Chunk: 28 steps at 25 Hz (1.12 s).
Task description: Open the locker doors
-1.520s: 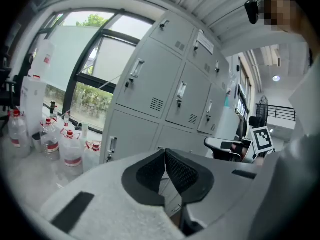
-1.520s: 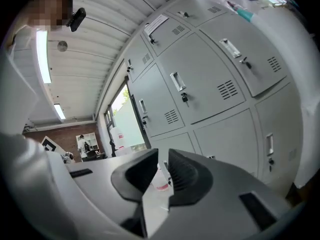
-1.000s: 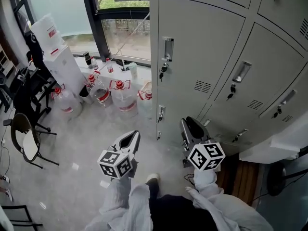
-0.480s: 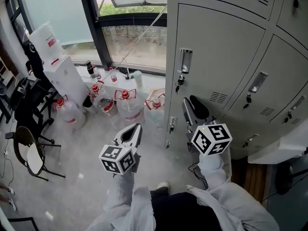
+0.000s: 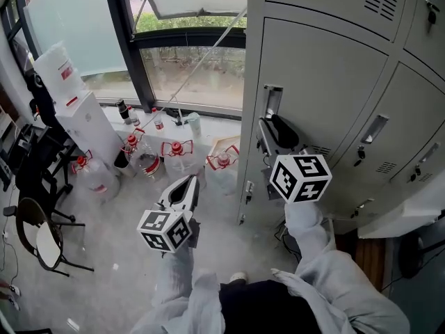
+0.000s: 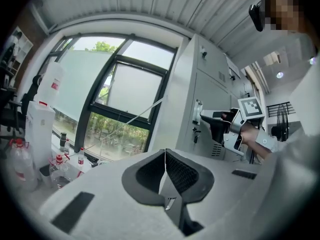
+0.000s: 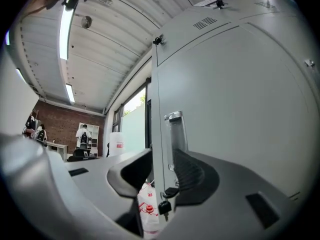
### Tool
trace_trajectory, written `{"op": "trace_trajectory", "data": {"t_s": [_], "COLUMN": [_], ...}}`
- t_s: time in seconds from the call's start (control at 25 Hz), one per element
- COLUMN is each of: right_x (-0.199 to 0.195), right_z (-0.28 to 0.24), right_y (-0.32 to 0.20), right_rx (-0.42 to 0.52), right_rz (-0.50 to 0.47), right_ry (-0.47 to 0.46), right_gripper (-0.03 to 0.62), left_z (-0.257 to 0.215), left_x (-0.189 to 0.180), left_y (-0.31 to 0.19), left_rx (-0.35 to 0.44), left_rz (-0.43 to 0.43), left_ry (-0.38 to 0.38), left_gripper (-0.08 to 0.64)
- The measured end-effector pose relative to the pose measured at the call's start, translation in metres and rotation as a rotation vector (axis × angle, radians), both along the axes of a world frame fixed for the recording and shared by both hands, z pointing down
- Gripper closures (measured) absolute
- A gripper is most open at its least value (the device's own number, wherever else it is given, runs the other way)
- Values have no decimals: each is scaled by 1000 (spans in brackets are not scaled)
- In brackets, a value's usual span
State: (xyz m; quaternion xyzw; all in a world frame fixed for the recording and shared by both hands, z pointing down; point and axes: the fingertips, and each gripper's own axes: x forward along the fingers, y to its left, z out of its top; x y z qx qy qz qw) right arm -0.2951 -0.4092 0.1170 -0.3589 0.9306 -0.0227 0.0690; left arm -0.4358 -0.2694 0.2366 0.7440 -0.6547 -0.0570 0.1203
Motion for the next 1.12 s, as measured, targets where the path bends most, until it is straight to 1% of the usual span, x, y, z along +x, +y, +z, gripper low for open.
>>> {"op": "trace_trajectory", "data": {"t_s": [0.08,0.28,0.56,0.68,0.8,1.0,1.12], "right_x": [-5,-15,-25,-26,-28,-28,-27], "right_z": [-2,-5,-4,-4,-3,-4,-4], "right_y": [-7,-18,-25,-25,-24,-20,-14], "right_rx": [1,15,32,36,38,27,37], "right_rz": [15,53,78,110,131,139,133], "right_ry": [11,40,70,66,69,80,83], "right_gripper": [462,460,460,460,460,460,460], "left_z": [0,4,14,18,24,29,28], "left_x": [0,-7,-12,-16,-20,-13,-8], "left_y": [-4,-7,-3,2,7,11,15], "left_rx": [3,-2,-20,-28,-41,-43,-39], "left_rz": [9,9,15,18,16,47,52], "left_ry": [0,15,22,21,36,51,50], "left_gripper": [549,549,549,549,549,549,549]}}
